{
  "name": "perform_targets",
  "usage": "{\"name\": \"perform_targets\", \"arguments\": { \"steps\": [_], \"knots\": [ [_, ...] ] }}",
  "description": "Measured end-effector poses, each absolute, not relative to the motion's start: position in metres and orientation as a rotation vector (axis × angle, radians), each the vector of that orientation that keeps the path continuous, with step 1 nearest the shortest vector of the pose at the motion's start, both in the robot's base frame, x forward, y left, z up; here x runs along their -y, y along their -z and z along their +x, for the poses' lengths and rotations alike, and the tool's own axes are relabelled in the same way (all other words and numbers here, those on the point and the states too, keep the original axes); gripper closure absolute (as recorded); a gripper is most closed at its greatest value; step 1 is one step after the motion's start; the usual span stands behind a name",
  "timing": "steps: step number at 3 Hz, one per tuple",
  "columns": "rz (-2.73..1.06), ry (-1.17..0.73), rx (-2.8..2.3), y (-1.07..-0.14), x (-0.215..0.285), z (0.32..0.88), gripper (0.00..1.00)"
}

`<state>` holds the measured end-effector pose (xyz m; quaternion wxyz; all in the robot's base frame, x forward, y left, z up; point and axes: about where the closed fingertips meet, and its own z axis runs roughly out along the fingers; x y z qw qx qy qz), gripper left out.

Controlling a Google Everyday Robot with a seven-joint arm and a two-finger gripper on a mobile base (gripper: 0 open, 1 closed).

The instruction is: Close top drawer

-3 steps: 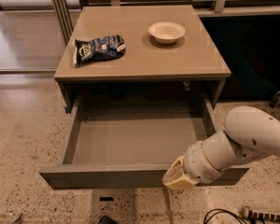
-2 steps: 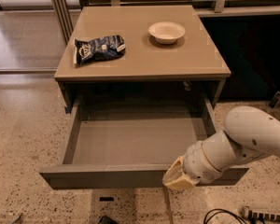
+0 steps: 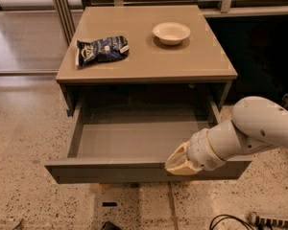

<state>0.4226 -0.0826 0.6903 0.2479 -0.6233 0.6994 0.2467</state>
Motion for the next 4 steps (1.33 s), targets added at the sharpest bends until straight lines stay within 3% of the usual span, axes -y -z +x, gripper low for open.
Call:
{"name": "perform_targets", "arguments": {
  "steps": [2,4],
  "knots": [
    [-1.688,-0.606,-1.847,-0.709,0.08,0.444,1.0],
    [-1.657,-0.652,-1.923,-0.697,0.076,0.388,1.0]
  ]
}}
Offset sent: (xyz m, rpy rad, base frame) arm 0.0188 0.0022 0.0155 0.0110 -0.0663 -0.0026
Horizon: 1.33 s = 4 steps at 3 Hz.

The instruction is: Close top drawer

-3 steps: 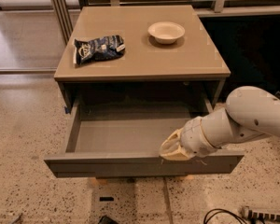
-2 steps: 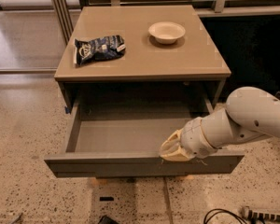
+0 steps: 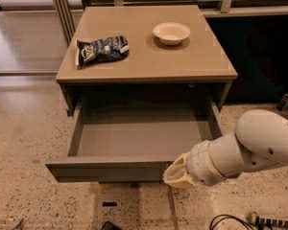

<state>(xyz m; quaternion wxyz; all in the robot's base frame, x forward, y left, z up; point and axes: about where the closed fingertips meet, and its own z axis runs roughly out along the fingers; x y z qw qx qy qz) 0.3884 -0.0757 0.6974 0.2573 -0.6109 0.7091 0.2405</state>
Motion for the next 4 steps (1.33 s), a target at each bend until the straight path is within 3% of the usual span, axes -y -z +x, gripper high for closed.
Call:
{"name": "perform_targets", "arguments": {
  "steps": [4],
  "knots": [
    [-1.725,-0.378,-1.822,-0.644,0.079,0.446,1.0]
  ]
}}
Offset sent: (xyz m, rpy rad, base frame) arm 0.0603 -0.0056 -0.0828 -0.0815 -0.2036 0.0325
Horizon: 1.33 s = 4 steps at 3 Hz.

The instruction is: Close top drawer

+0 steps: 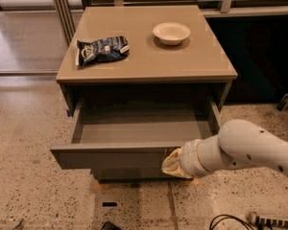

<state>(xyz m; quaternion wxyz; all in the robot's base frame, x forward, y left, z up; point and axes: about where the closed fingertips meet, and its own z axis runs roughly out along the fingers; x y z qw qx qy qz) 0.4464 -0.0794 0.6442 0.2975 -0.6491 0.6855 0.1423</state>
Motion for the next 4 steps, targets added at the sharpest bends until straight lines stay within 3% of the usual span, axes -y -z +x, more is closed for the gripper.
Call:
{"name": "perform_targets", "arguments": {
  "steps": [4],
  "knots": [
    [-1.755,-0.286,-1.721,-0.657,0.066,0.481,1.0]
  ]
}}
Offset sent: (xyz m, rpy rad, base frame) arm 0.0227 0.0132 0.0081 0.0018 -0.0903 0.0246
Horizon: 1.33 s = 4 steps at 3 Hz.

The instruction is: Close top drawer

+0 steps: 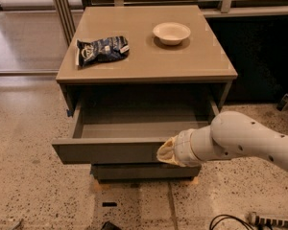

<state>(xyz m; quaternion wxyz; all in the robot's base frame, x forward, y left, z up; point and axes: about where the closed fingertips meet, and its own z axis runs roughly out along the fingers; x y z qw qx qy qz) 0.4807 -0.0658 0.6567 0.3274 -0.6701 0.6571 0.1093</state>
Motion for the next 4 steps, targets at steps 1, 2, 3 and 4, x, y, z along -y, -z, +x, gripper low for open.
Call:
{"name": "perform_targets", "arguments": {
  "steps": [1,2,3,4],
  "knots": [
    [-1.753,-0.226,-1.654,-0.6753,0.0572,0.5059,1.0],
    [-1.753,-0.226,-1.654,-0.6753,0.0572,0.5059,1.0],
    [-1.738,-0.227,-1.672,-0.6724,0.0582,0.5005,1.0],
    [-1.722,-0.221,-1.678,-0.6682,0.0578,0.4999,1.0]
  ]
}}
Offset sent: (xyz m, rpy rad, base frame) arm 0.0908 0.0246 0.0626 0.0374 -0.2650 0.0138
